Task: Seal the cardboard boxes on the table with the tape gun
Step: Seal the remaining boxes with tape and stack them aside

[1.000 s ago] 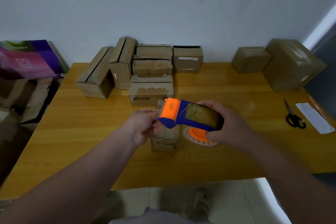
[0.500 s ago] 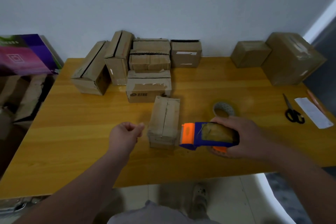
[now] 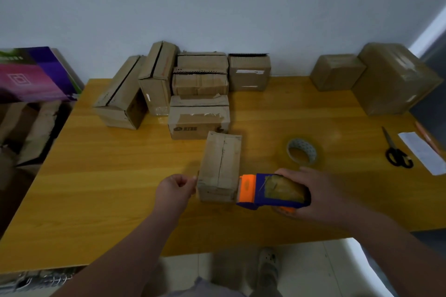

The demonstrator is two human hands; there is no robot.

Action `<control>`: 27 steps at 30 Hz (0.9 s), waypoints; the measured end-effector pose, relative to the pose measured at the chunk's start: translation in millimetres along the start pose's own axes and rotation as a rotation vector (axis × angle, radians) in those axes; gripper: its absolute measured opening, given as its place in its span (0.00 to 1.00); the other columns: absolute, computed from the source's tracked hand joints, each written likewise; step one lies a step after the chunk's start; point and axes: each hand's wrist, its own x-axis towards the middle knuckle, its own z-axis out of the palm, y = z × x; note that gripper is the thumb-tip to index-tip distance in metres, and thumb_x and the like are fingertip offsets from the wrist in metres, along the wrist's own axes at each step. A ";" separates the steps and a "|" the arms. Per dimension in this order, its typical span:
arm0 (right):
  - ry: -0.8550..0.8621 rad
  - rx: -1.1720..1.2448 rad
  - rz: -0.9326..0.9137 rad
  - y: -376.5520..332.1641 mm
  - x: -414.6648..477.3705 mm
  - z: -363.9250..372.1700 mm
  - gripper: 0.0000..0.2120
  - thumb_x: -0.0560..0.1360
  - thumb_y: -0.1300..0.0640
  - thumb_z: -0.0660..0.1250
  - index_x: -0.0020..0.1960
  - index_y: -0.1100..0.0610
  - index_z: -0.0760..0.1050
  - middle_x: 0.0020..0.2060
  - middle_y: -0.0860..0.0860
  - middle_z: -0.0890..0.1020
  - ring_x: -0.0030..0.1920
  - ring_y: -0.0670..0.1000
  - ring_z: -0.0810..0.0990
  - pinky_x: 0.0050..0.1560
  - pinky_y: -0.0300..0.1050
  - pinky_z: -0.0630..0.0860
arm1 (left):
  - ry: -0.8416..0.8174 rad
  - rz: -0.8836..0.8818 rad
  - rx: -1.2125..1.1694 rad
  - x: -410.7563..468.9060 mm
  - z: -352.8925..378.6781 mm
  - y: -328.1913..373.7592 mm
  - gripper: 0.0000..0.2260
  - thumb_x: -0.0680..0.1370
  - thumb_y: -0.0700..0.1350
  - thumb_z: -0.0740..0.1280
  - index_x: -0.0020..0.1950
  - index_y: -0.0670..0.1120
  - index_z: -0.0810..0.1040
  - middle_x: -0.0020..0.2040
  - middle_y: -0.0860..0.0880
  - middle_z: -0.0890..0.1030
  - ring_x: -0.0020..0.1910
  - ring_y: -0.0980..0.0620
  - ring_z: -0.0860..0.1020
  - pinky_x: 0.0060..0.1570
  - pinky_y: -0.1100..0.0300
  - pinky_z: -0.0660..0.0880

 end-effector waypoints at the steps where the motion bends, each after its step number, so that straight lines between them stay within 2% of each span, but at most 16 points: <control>1: 0.000 -0.004 0.006 1.1 0.0 0.9 0.35 0.60 0.37 0.76 0.66 0.36 0.69 0.50 0.43 0.73 0.49 0.43 0.75 0.47 0.42 0.77 | -0.009 0.001 0.003 0.8 -0.2 -0.6 0.16 0.79 0.48 0.66 0.33 0.43 0.76 0.32 0.45 0.77 0.32 0.46 0.73 0.40 0.45 0.76; 6: -0.003 0.009 0.045 -0.3 -1.6 4.6 0.40 0.56 0.34 0.71 0.67 0.38 0.68 0.49 0.45 0.72 0.48 0.44 0.75 0.46 0.44 0.78 | -0.077 -0.026 0.045 0.5 0.7 -1.2 0.12 0.80 0.51 0.63 0.40 0.47 0.75 0.35 0.46 0.77 0.37 0.44 0.76 0.44 0.43 0.78; 9: 0.013 0.036 0.060 -4.7 -3.3 4.3 0.41 0.53 0.31 0.66 0.66 0.36 0.67 0.48 0.45 0.72 0.47 0.44 0.75 0.45 0.44 0.77 | -0.122 -0.052 0.261 0.0 -1.2 -3.8 0.08 0.81 0.51 0.62 0.48 0.49 0.76 0.40 0.45 0.78 0.39 0.43 0.78 0.40 0.50 0.76; 11: 0.024 0.041 0.055 -8.5 -4.4 4.8 0.38 0.53 0.31 0.65 0.64 0.33 0.66 0.47 0.44 0.72 0.45 0.43 0.75 0.44 0.42 0.75 | -0.031 0.011 0.314 -1.6 -2.8 -3.6 0.10 0.80 0.50 0.63 0.51 0.45 0.79 0.41 0.45 0.80 0.35 0.47 0.74 0.36 0.55 0.72; 13: 0.032 0.062 0.045 -13.2 -5.4 5.6 0.36 0.53 0.31 0.65 0.61 0.32 0.66 0.46 0.44 0.72 0.44 0.43 0.75 0.42 0.41 0.74 | 0.089 0.111 0.177 -8.8 -2.8 1.6 0.10 0.81 0.46 0.62 0.52 0.43 0.82 0.41 0.47 0.81 0.33 0.51 0.74 0.35 0.57 0.71; 14: 0.033 0.066 0.044 -15.2 -5.6 6.2 0.35 0.53 0.32 0.65 0.61 0.32 0.67 0.45 0.45 0.73 0.43 0.44 0.75 0.41 0.40 0.73 | 0.107 0.127 0.053 -14.4 -1.7 6.0 0.10 0.81 0.43 0.61 0.55 0.44 0.82 0.45 0.48 0.82 0.36 0.53 0.75 0.36 0.59 0.72; 16: 0.029 0.072 0.056 -17.9 -5.2 8.5 0.37 0.53 0.32 0.65 0.62 0.34 0.68 0.45 0.46 0.73 0.43 0.44 0.75 0.41 0.40 0.73 | 0.014 0.091 -0.164 -27.1 2.6 11.4 0.14 0.80 0.41 0.59 0.64 0.45 0.78 0.56 0.52 0.79 0.51 0.55 0.76 0.50 0.59 0.73; 18: 0.033 0.081 0.076 -18.2 -5.4 12.0 0.38 0.52 0.32 0.64 0.63 0.35 0.67 0.46 0.47 0.73 0.43 0.45 0.75 0.42 0.42 0.74 | -0.134 0.026 -0.197 -32.3 5.2 6.8 0.18 0.79 0.44 0.58 0.69 0.50 0.73 0.64 0.54 0.75 0.63 0.54 0.71 0.62 0.55 0.69; 21: 0.043 0.088 0.091 -16.3 -8.3 16.9 0.39 0.53 0.32 0.64 0.65 0.35 0.67 0.47 0.48 0.73 0.44 0.47 0.75 0.44 0.44 0.76 | -0.276 -0.086 -0.186 -29.6 -0.1 5.5 0.18 0.78 0.49 0.60 0.69 0.53 0.73 0.69 0.53 0.72 0.67 0.52 0.68 0.64 0.52 0.66; 23: 0.050 0.086 0.079 -15.7 -9.1 19.4 0.37 0.55 0.33 0.66 0.64 0.34 0.66 0.47 0.48 0.73 0.44 0.45 0.75 0.42 0.43 0.76 | -0.257 -0.048 -0.081 -29.3 -4.7 7.6 0.22 0.82 0.49 0.57 0.76 0.49 0.62 0.74 0.49 0.65 0.68 0.51 0.66 0.63 0.53 0.64; 25: 0.058 0.085 0.065 -16.7 -8.8 20.7 0.34 0.57 0.36 0.69 0.62 0.31 0.65 0.46 0.48 0.73 0.43 0.44 0.75 0.41 0.41 0.75 | -0.109 0.220 0.255 -33.5 -7.7 6.5 0.27 0.83 0.53 0.54 0.79 0.47 0.48 0.78 0.47 0.54 0.75 0.51 0.57 0.71 0.54 0.58; 26: 0.059 0.081 0.065 -17.6 -8.5 21.1 0.33 0.58 0.38 0.70 0.61 0.31 0.65 0.46 0.47 0.73 0.43 0.45 0.75 0.40 0.41 0.75 | -0.076 0.385 0.453 -35.6 -6.5 4.1 0.29 0.82 0.57 0.49 0.78 0.47 0.43 0.79 0.48 0.46 0.77 0.51 0.49 0.75 0.53 0.50; 27: 0.058 0.072 0.067 -18.7 -8.4 21.5 0.33 0.59 0.39 0.71 0.62 0.31 0.65 0.46 0.47 0.73 0.43 0.45 0.75 0.40 0.40 0.73 | -0.084 0.510 0.645 -38.4 -4.4 1.5 0.31 0.80 0.63 0.42 0.77 0.47 0.39 0.78 0.49 0.40 0.77 0.52 0.41 0.75 0.53 0.41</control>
